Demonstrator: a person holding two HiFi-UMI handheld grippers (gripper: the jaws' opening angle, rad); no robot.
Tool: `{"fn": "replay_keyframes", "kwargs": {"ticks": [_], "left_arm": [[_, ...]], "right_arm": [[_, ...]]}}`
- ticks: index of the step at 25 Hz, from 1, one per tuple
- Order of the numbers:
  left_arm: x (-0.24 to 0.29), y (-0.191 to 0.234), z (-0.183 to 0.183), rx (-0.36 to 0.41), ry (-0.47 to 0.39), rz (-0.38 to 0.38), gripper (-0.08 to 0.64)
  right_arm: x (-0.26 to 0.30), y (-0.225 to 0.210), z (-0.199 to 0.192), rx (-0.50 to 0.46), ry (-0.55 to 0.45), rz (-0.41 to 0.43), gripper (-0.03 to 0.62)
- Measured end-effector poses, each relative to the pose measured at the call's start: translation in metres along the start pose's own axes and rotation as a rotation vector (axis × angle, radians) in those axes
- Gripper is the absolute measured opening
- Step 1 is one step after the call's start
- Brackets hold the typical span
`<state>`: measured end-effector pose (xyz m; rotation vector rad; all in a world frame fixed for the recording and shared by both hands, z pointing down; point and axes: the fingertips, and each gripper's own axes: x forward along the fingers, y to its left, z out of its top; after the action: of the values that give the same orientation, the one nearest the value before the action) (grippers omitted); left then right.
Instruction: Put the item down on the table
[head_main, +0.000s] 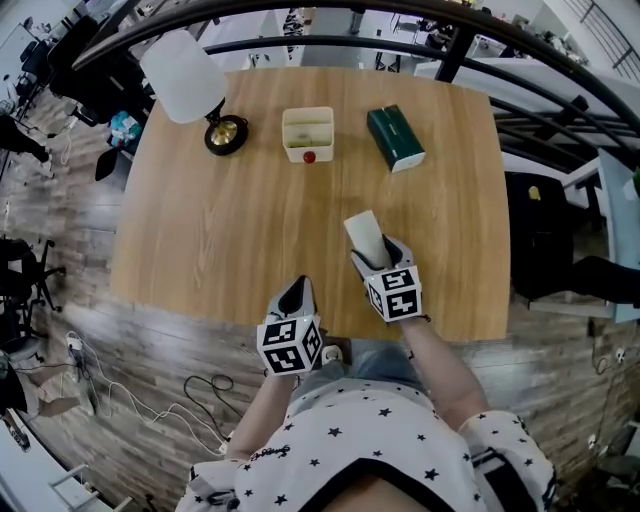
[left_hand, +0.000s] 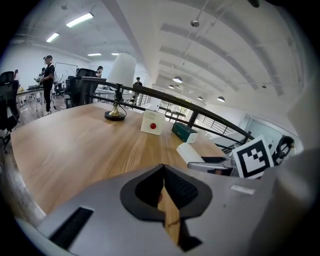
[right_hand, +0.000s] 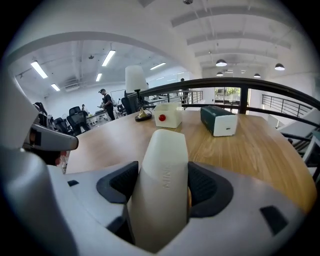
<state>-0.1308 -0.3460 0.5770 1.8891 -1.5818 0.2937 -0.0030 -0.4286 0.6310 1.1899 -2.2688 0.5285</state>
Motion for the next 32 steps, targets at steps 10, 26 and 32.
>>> {"fn": "replay_keyframes", "kwargs": {"ticks": [10, 26, 32], "left_arm": [[0.018, -0.005, -0.003, -0.003, 0.029, -0.016, 0.014], [0.006, -0.009, -0.006, 0.000, 0.028, -0.043, 0.014], [-0.016, -0.008, -0.011, 0.002, 0.017, -0.052, 0.014]], "right_arm": [[0.032, -0.013, -0.021, -0.010, 0.088, -0.021, 0.302], [0.041, -0.013, -0.027, -0.042, 0.131, -0.061, 0.304], [0.018, 0.000, -0.033, -0.011, 0.141, -0.088, 0.348]]}}
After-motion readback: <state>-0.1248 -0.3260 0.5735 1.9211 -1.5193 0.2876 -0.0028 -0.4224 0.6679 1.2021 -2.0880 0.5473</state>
